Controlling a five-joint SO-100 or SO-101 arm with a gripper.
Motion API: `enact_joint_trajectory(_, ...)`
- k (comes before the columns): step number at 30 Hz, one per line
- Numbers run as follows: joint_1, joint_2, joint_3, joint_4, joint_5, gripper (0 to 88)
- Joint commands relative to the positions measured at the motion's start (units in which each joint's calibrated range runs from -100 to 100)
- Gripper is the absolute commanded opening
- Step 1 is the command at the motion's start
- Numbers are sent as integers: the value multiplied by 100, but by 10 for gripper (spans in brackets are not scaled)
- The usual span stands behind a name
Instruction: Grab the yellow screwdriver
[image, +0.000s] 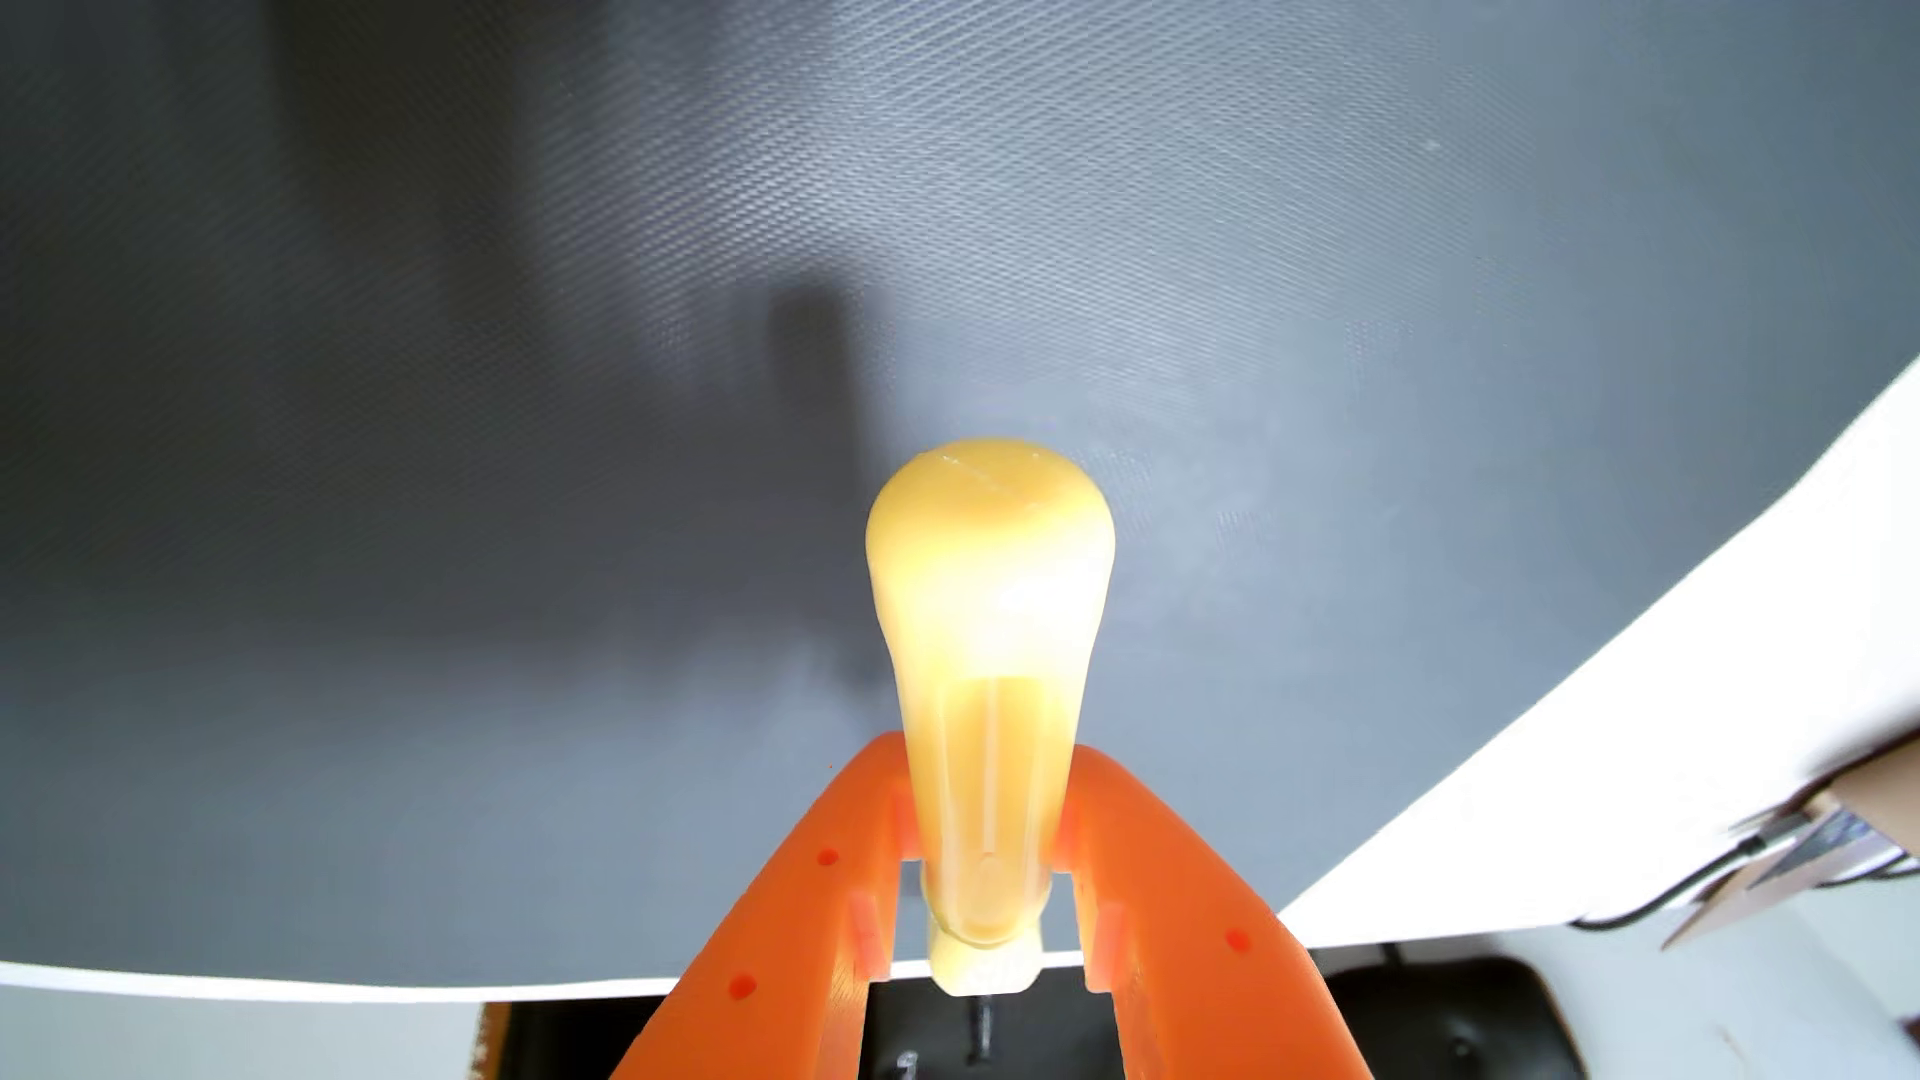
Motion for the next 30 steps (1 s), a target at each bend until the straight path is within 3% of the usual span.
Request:
enact_joint_trajectory(1, 173, -400, -125, -31, -339, 9)
enact_joint_trajectory(14, 389, -1147, -611, 453, -1292, 9)
enact_joint_trajectory(22, 356, -1334, -1314, 1258, -1303, 9)
enact_joint_trajectory(30, 356, -1699, -1359, 1328, -1308, 9)
